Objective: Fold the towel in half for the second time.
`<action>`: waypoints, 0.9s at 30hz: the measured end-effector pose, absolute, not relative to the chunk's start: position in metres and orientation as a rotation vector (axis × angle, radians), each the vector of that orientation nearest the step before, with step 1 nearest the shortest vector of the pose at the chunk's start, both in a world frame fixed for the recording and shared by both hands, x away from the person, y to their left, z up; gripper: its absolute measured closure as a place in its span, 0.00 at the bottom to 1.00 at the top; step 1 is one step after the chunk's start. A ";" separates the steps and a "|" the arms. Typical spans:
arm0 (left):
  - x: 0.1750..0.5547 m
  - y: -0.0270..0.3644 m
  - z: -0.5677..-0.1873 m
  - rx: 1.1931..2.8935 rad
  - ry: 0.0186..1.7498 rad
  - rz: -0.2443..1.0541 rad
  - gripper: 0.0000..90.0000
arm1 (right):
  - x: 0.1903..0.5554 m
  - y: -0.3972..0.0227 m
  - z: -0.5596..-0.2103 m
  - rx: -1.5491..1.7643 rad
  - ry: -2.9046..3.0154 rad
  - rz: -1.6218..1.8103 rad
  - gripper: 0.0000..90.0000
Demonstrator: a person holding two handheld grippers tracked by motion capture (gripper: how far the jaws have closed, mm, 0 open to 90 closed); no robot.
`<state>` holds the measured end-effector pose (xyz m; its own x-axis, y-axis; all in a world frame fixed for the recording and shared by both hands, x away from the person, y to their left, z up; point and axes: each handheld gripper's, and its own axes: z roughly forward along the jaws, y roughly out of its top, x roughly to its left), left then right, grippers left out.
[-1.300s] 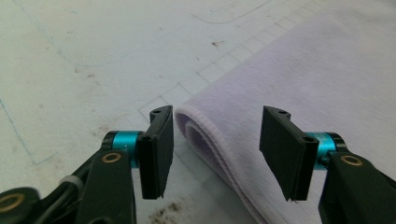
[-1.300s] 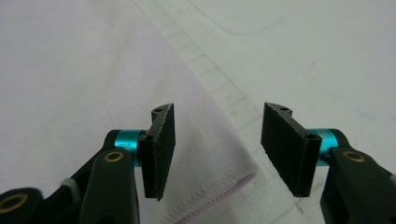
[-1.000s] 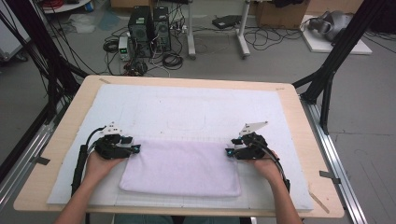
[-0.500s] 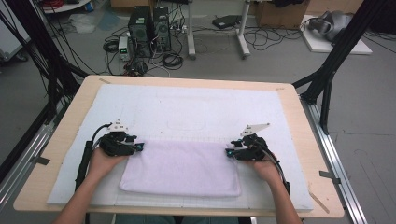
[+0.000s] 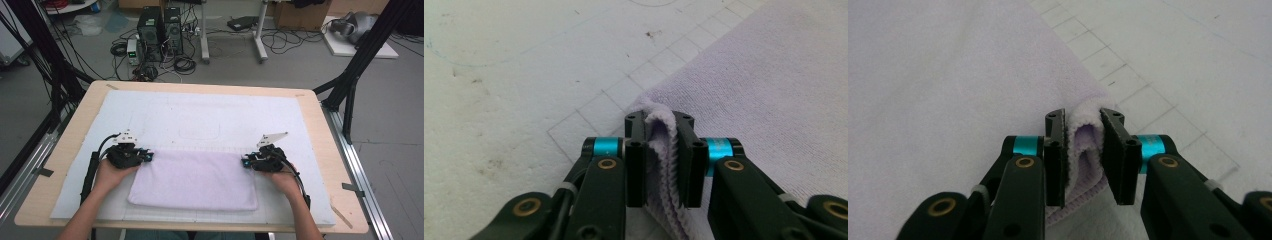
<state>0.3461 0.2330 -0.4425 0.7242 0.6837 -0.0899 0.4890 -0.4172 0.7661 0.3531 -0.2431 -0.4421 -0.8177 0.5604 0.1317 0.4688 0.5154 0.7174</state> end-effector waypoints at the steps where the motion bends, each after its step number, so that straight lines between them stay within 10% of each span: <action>1: 0.345 0.233 -0.442 2.097 0.882 0.308 0.89 | 0.353 -0.244 -0.442 0.897 2.631 1.191 0.86; 24: 0.402 0.222 -0.376 1.988 0.892 0.498 0.91 | 0.397 -0.238 -0.372 0.870 2.454 1.079 0.90; 27: 0.426 0.220 -0.374 1.961 1.016 0.587 0.70 | 0.421 -0.237 -0.370 0.968 2.375 1.111 0.72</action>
